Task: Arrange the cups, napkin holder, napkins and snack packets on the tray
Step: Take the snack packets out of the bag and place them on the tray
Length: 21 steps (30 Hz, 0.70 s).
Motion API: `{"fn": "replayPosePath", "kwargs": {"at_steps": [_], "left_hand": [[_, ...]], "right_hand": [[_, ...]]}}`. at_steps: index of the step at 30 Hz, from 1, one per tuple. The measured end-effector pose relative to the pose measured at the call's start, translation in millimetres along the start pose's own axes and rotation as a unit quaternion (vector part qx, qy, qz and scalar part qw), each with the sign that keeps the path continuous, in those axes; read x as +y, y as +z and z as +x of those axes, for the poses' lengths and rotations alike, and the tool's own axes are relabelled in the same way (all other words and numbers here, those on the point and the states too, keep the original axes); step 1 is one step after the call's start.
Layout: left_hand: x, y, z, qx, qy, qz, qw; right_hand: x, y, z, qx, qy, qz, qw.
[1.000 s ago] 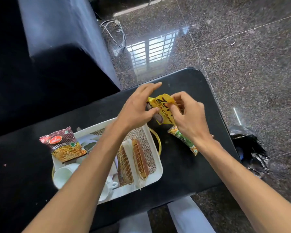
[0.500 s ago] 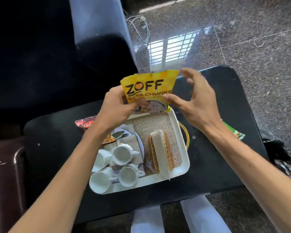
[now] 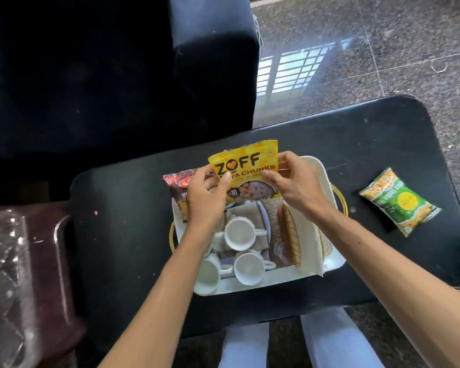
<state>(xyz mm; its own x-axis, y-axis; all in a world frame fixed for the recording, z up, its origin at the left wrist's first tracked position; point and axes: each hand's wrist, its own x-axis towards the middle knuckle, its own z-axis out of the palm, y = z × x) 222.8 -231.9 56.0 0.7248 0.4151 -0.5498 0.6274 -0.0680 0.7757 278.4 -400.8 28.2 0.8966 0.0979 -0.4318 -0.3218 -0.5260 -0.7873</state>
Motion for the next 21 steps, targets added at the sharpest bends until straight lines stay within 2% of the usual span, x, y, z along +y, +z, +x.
{"fn": "replayPosePath", "kwargs": {"at_steps": [4, 11, 18, 21], "left_hand": [[-2, 2, 0, 0.028, -0.03, -0.01, 0.999], [-4, -1, -2, 0.014, -0.048, 0.016, 0.999], [1, -2, -11, 0.054, -0.056, -0.005, 0.997], [8, 6, -22, 0.089, -0.028, -0.009, 0.996]], "right_hand": [[0, 13, 6, -0.016, 0.03, -0.036, 0.999], [0, 21, 13, -0.028, 0.04, -0.077, 0.996], [4, 13, 11, -0.03, 0.047, -0.056, 0.997], [2, -1, 4, -0.043, 0.045, -0.037, 0.997]]}}
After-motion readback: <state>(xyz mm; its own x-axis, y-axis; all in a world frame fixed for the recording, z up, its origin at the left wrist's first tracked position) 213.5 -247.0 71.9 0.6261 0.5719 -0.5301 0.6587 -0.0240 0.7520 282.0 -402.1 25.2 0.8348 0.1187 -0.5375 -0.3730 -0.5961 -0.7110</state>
